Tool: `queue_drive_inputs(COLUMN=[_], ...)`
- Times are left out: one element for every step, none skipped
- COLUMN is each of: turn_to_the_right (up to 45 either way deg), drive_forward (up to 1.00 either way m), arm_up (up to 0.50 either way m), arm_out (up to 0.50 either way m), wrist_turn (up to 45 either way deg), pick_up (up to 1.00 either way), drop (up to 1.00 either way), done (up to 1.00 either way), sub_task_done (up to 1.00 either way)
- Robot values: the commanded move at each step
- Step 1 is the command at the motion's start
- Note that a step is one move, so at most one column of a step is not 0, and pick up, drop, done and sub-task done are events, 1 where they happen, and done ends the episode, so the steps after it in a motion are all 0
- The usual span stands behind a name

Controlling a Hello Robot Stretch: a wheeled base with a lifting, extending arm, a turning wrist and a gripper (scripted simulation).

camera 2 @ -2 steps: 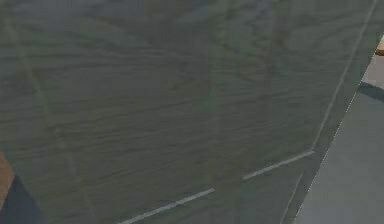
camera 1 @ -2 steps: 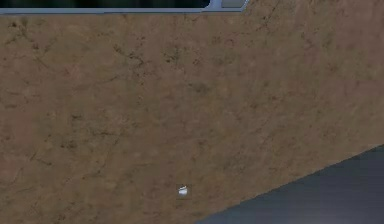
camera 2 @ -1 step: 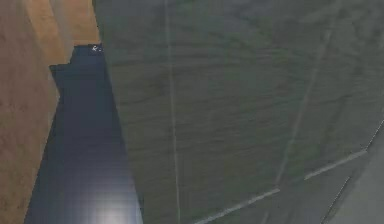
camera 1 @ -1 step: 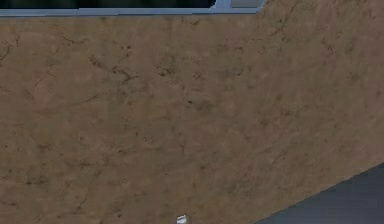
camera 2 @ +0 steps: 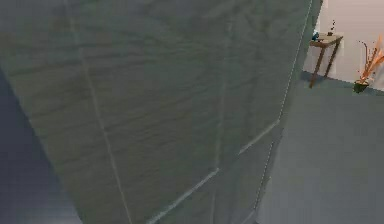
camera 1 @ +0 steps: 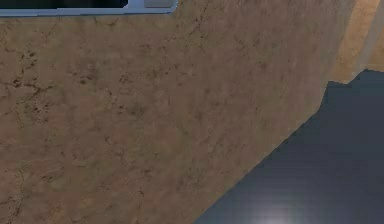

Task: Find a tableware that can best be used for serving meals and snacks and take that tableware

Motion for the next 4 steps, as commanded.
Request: queue_drive_inputs(turn_to_the_right=[0.0, 42.0, 3.0, 0.0], drive_forward=[0.20, 0.00, 0.00, 1.00], arm_up=[0.00, 0.00, 0.00, 0.00], arm_out=[0.00, 0.00, 0.00, 0.00], wrist_turn=[0.0, 0.0, 0.0, 0.0], pick_up=[0.00, 0.00, 0.00, 0.00], drop=[0.00, 0.00, 0.00, 0.00], done=[0.00, 0.00, 0.00, 0.00], sub_task_done=[0.00, 0.00, 0.00, 0.00])
